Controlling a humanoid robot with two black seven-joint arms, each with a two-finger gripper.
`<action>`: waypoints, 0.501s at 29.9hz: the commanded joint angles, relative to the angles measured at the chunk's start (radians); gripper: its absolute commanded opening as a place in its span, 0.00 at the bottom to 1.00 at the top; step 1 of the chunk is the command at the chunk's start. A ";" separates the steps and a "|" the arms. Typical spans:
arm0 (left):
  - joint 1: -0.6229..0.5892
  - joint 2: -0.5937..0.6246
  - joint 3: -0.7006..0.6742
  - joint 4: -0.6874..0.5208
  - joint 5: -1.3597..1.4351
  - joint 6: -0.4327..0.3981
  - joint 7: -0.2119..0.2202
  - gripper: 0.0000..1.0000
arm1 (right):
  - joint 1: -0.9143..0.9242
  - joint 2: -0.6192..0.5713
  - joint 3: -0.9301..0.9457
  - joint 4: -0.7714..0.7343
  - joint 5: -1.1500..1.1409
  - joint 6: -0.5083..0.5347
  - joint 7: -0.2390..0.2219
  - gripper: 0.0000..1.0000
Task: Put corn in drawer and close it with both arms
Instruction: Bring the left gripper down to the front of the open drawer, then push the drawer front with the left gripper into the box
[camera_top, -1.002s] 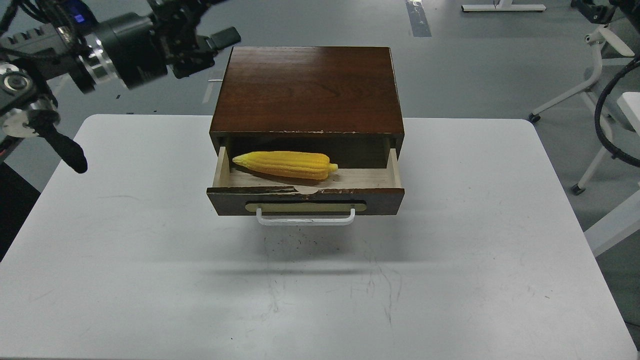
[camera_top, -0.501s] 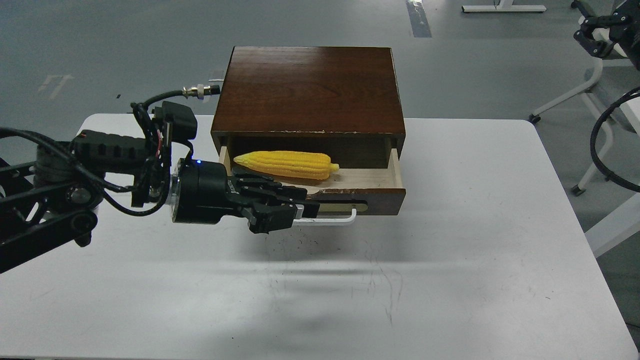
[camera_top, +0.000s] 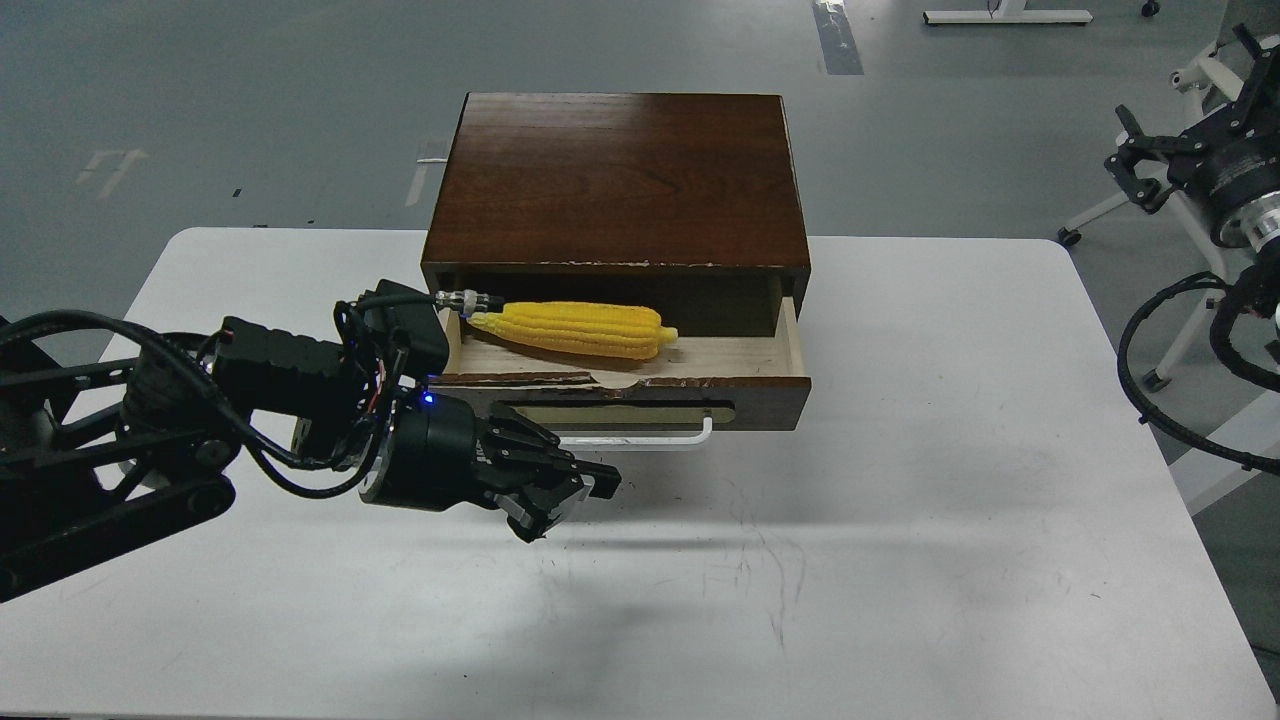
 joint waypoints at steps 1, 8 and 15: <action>0.002 -0.005 0.000 0.016 0.018 0.000 0.000 0.00 | -0.035 0.032 0.035 -0.001 0.003 0.000 0.001 1.00; 0.008 -0.033 0.000 0.091 0.078 0.000 0.000 0.00 | -0.040 0.030 0.036 -0.008 0.002 0.000 0.003 1.00; 0.008 -0.033 0.002 0.091 0.084 0.000 0.002 0.00 | -0.040 0.024 0.036 -0.029 0.002 0.000 0.003 1.00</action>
